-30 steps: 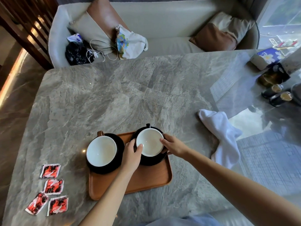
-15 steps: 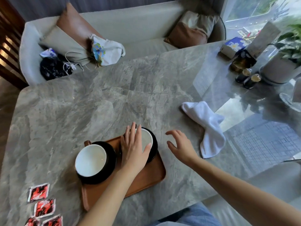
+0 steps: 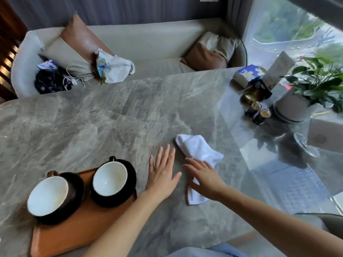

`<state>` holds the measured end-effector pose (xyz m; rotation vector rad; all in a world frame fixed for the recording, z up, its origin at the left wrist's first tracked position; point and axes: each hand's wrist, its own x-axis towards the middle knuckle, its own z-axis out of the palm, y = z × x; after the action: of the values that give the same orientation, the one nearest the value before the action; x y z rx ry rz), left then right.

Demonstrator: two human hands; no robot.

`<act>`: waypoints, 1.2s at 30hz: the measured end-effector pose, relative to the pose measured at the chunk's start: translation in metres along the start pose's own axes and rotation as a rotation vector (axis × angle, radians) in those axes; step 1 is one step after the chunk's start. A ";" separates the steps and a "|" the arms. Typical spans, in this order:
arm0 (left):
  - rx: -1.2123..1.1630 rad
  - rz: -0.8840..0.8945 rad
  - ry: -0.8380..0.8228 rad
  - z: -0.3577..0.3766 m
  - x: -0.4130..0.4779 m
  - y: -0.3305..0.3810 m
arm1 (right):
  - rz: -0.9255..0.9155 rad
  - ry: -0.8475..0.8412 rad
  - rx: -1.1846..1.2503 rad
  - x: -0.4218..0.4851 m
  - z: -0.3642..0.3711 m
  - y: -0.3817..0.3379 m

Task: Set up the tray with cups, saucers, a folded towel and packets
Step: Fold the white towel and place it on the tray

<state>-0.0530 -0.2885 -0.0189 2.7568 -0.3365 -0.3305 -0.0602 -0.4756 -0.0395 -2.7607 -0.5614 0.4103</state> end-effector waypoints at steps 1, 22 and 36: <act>0.014 -0.004 -0.020 0.007 0.003 0.006 | -0.037 -0.029 -0.021 -0.004 0.002 0.008; -0.723 -0.136 -0.311 0.042 0.013 0.050 | 0.034 -0.146 0.626 -0.001 -0.019 0.041; -0.498 -0.288 0.083 0.007 0.023 0.034 | 0.017 0.141 1.223 0.046 -0.149 0.023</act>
<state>-0.0397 -0.3282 -0.0172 2.3110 0.1523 -0.3179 0.0375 -0.5105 0.0793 -1.5929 -0.1347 0.3726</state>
